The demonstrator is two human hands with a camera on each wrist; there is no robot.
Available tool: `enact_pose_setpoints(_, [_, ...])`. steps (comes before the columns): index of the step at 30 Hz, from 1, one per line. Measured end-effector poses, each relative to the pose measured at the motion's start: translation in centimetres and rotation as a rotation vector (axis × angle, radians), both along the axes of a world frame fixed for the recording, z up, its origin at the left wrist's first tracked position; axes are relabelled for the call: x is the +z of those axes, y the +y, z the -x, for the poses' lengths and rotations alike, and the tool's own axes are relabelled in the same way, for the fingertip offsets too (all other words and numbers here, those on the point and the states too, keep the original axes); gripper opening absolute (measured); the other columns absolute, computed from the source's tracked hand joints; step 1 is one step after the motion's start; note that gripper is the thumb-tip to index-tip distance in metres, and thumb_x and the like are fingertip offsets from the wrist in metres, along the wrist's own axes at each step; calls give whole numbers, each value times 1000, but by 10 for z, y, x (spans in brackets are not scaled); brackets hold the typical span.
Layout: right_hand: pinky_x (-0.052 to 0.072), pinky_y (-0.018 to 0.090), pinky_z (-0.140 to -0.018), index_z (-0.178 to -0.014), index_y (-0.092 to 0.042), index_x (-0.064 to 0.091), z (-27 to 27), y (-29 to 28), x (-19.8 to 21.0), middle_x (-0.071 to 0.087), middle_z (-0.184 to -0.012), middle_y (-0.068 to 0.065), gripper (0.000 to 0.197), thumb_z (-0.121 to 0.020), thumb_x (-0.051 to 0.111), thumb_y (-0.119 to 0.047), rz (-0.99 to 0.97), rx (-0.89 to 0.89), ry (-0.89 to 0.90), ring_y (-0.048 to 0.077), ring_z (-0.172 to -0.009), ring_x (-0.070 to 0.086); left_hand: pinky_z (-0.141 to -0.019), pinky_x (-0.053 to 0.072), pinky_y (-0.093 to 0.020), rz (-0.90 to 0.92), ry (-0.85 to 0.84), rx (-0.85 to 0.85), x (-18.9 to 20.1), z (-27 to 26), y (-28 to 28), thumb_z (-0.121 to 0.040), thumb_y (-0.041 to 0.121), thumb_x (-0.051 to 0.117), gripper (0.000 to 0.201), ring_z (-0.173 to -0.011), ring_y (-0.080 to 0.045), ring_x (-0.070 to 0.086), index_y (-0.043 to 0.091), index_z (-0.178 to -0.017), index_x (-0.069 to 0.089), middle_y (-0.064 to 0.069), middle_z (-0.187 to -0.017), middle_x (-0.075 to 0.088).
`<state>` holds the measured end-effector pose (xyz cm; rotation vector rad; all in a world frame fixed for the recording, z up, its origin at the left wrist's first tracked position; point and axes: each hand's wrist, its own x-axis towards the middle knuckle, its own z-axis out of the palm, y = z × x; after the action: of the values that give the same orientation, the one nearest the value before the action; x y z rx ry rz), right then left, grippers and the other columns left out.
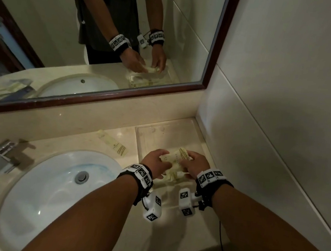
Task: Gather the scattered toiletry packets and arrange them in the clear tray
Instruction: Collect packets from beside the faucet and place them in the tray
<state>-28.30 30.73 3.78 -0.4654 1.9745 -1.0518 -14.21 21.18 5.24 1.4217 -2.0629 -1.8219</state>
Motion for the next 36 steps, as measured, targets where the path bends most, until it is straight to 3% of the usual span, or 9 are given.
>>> enact_pose_setpoints(3, [59,34,-65,-126,-23,67,1,-2,0,71,-90,1,41,-88,65,-6,29,12,19,20,-74,66,-65,62,-44,22,-24,15,-2,1,-3,-90,22,67,18,-63,-25,68,24,-107,60,-10,-78,70])
enact_pose_setpoints(13, [56,29,-59,-115,-22,65,7,-4,-9,73,-86,9,38,-81,70,-7,-44,-111,31,20,-63,65,-59,58,-34,20,-56,4,-7,4,-6,-93,2,52,27,-57,-23,64,18,-113,61,-11,-74,66])
enact_pose_setpoints(16, [59,35,-67,-110,-22,66,16,0,-17,72,-88,7,33,-80,67,-8,-139,-120,92,23,-73,70,-64,55,-32,-11,-94,-36,-10,2,-5,-93,4,51,33,-68,-26,64,18,-123,56,-10,-87,66])
enact_pose_setpoints(19, [58,37,-71,-111,-14,72,26,7,-29,74,-93,12,32,-82,62,-5,-237,-107,129,30,-80,71,-83,58,-37,53,-230,-145,-21,0,-8,-89,15,60,34,-96,-30,69,21,-122,61,-11,-111,68])
enact_pose_setpoints(22, [59,40,-80,-118,-14,72,31,9,-41,73,-105,16,36,-86,58,-6,-307,-122,126,35,-90,70,-91,57,-37,95,-317,-261,-24,0,-9,-89,19,62,33,-103,-26,67,21,-122,63,-9,-120,66])
enact_pose_setpoints(25, [59,36,-70,-125,-11,68,29,9,-46,72,-106,18,40,-89,54,-1,-317,-152,77,33,-79,69,-98,48,-29,257,-380,-414,-22,1,-6,-93,23,59,38,-117,-22,59,23,-131,59,-4,-131,59])
enact_pose_setpoints(32, [59,39,-84,-138,-9,56,28,5,-58,62,-130,15,54,-87,57,7,-327,-224,-10,33,-95,68,-101,45,-32,325,-384,-659,-27,12,5,-93,28,61,42,-120,-22,57,31,-134,56,-2,-134,57])
enact_pose_setpoints(34, [60,40,-80,-129,-5,61,25,6,-60,65,-123,18,43,-86,58,4,-304,-188,-37,35,-95,68,-103,45,-33,305,-403,-695,-30,15,7,-93,30,61,46,-122,-22,56,31,-139,52,-2,-137,55])
enact_pose_setpoints(36, [62,45,-75,-103,-4,68,21,7,-58,71,-101,22,25,-81,57,-3,-285,-174,23,38,-84,70,-106,44,-35,279,-427,-715,-34,19,8,-94,30,61,52,-125,-23,54,29,-144,46,-3,-140,53])
